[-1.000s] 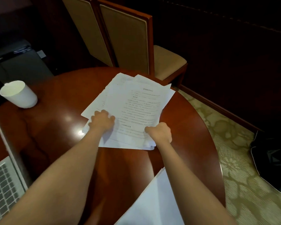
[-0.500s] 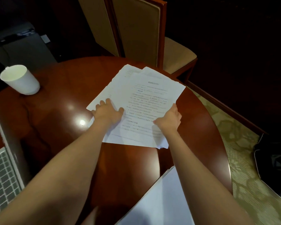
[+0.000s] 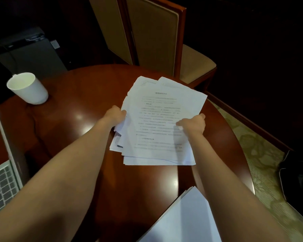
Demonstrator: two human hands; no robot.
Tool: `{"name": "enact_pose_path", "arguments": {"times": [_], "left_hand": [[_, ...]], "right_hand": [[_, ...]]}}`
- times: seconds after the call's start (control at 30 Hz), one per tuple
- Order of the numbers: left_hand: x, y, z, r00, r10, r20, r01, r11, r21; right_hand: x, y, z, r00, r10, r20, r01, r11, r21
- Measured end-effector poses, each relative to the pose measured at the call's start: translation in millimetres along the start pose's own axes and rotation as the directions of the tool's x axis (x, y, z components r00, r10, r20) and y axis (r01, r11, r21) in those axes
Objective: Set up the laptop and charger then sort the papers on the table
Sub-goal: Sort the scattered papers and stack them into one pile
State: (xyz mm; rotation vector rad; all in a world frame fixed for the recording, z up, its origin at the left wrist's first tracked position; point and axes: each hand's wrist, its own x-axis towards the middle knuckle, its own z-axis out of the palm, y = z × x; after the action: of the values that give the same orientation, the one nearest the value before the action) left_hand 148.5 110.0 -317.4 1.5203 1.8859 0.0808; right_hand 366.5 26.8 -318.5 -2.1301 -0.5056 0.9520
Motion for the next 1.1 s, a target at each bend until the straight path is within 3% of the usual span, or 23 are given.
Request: {"name": "enact_pose_path", "arguments": {"times": [0.07,0.17,0.23,0.33,0.47,0.57,0.67,0.77,0.87,1.0,1.1], "left_hand": [[-5,2,2,0.998,0.035,0.043,-0.038,0.998,0.059],[-8,3,2,1.0,0.029,-0.006,-0.027,0.985,0.169],[-10,6,1,1.0,-0.008,0.016,0.007,0.998,0.063],[-16,9,-4,0.982,-0.072,0.175,0.11,0.97,-0.216],[-26,7,-2,0.95,-0.103,0.294,0.117,0.993,-0.03],[-36,6,2,0.962,-0.094,0.257,0.095,0.995,0.008],[-44,2,6,0.968,0.002,0.251,0.049,0.979,-0.197],[-51,3,8,0.991,0.009,0.135,0.034,0.951,-0.308],[-55,8,12,0.993,-0.063,0.103,0.085,0.969,-0.231],[-62,3,18,0.989,-0.13,0.067,0.128,0.991,0.03],[-68,2,17,0.983,-0.146,0.11,0.153,0.987,-0.058]], "right_hand": [[-1,-6,2,0.998,0.046,0.049,-0.049,0.997,0.061],[-8,-6,6,0.991,0.084,0.104,-0.085,0.996,0.012],[-10,-2,6,0.992,0.096,0.076,-0.093,0.994,-0.051],[-11,-2,2,0.99,0.124,0.062,-0.122,0.992,-0.029],[-16,-3,-7,0.976,0.12,0.184,-0.135,0.988,0.075],[-22,9,-11,0.976,0.078,0.201,-0.068,0.996,-0.057],[-28,20,-9,0.99,-0.003,0.138,0.019,0.993,-0.113],[-35,18,-12,0.994,-0.058,0.087,0.067,0.994,-0.092],[-40,14,-17,0.992,0.002,0.128,-0.004,1.0,0.02],[-47,21,-13,0.984,0.061,0.167,-0.06,0.998,-0.013],[-50,20,-6,0.99,0.065,0.124,-0.05,0.991,-0.123]]}}
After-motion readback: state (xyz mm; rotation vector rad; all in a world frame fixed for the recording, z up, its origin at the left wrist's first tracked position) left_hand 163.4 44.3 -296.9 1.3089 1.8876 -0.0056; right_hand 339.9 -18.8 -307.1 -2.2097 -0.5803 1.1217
